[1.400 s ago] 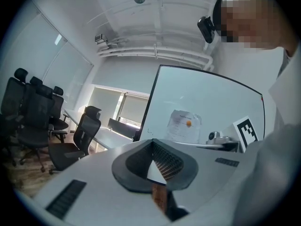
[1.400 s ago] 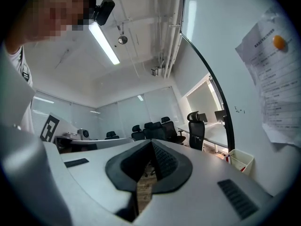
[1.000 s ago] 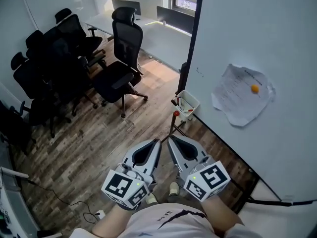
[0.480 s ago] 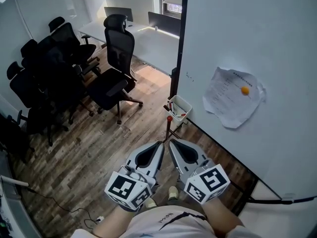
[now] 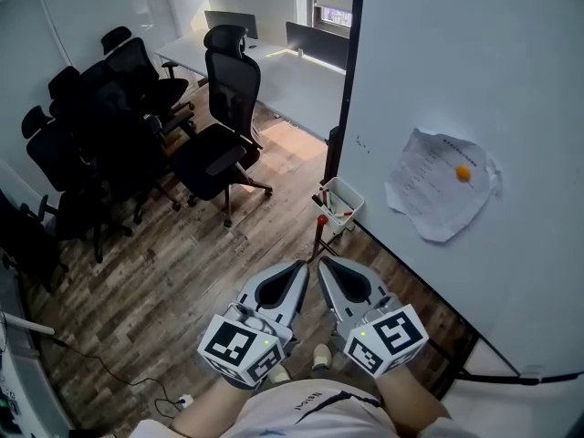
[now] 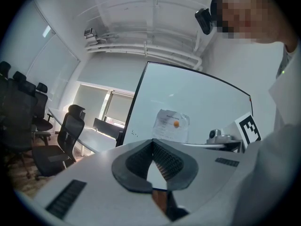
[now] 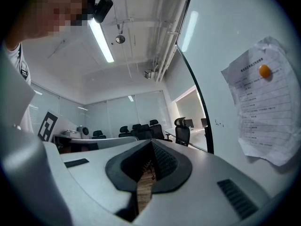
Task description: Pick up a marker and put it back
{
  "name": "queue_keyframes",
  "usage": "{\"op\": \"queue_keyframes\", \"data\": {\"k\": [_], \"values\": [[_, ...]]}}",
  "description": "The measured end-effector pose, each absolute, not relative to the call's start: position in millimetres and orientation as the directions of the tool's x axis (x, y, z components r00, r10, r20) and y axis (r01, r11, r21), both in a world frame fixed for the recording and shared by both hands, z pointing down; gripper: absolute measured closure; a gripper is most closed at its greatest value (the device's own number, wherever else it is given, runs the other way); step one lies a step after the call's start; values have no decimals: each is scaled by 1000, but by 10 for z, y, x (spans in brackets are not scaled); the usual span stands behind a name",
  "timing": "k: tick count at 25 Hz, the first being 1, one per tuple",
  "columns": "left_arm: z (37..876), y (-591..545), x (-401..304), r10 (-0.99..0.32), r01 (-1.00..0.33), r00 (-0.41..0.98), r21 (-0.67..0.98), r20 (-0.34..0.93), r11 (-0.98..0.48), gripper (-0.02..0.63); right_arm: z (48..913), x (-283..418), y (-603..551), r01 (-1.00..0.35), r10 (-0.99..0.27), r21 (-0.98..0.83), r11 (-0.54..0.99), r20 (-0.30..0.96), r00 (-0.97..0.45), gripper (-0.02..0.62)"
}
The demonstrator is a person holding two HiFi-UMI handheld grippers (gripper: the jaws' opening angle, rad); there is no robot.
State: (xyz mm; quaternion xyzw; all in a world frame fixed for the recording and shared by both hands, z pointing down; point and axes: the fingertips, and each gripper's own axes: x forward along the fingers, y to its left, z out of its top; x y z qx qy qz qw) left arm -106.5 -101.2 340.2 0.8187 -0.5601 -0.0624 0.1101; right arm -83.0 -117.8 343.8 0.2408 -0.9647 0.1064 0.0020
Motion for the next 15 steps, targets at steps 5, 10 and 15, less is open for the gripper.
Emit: {"op": "queue_keyframes", "data": {"k": [5, 10, 15], "values": [[3416, -998, -1101, -934, -906, 357, 251, 24, -340, 597, 3453, -865, -1165, -459, -457, -204, 865, 58, -887, 592], [3431, -956, -1173, -942, -914, 335, 254, 33, -317, 597, 3468, -913, -1141, -447, -445, -209, 870, 61, -894, 592], [3478, -973, -1224, -949, -922, 314, 250, 40, -295, 597, 3503, -958, -1177, -428, -427, -215, 878, 56, -903, 593]]}}
